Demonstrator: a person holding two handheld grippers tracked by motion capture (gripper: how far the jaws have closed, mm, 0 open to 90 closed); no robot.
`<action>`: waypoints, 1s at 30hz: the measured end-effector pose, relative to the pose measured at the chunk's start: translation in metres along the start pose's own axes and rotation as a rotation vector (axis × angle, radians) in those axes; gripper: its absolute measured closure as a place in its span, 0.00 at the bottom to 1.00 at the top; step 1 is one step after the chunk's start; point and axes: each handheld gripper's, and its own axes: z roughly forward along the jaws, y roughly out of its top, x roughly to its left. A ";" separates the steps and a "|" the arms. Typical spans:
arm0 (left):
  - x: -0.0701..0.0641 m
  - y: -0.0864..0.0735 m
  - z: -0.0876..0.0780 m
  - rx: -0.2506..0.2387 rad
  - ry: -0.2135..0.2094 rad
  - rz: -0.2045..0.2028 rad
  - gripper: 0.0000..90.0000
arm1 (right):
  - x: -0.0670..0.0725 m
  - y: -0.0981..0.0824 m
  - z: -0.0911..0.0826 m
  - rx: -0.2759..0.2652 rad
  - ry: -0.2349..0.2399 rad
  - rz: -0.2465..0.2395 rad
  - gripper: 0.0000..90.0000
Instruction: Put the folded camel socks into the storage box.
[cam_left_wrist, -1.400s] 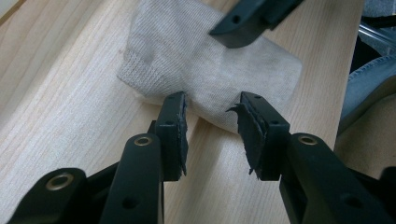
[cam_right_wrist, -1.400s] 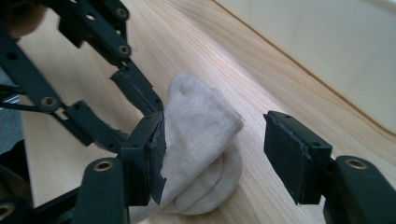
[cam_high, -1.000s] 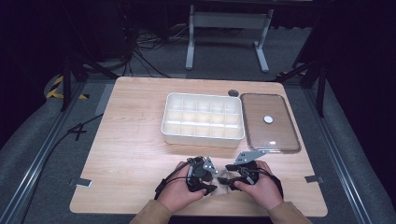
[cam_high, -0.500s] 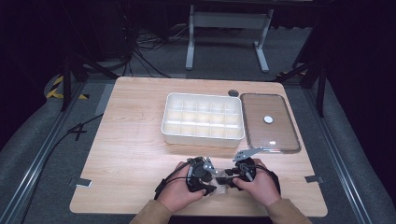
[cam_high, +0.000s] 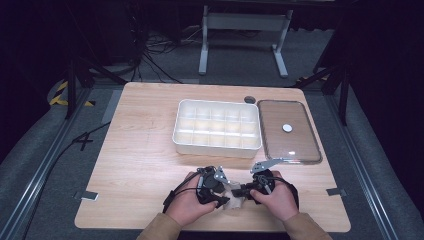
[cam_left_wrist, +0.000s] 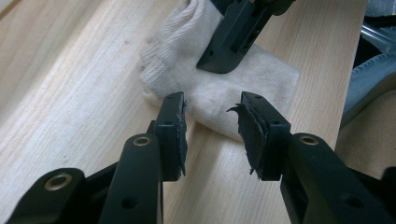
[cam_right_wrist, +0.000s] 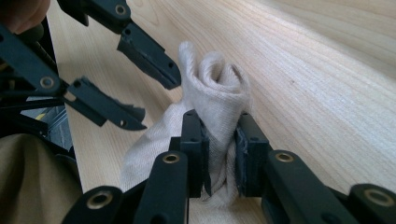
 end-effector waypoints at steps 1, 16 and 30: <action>0.001 0.000 -0.002 0.000 0.001 0.000 0.69 | 0.001 0.000 -0.001 0.002 -0.004 -0.005 0.86; 0.019 -0.011 -0.032 -0.073 0.039 -0.065 0.68 | 0.020 0.013 -0.023 -0.073 -0.101 -0.168 0.86; 0.033 -0.022 -0.060 -0.140 0.070 -0.117 0.68 | 0.021 0.043 -0.055 -0.105 -0.138 -0.241 0.86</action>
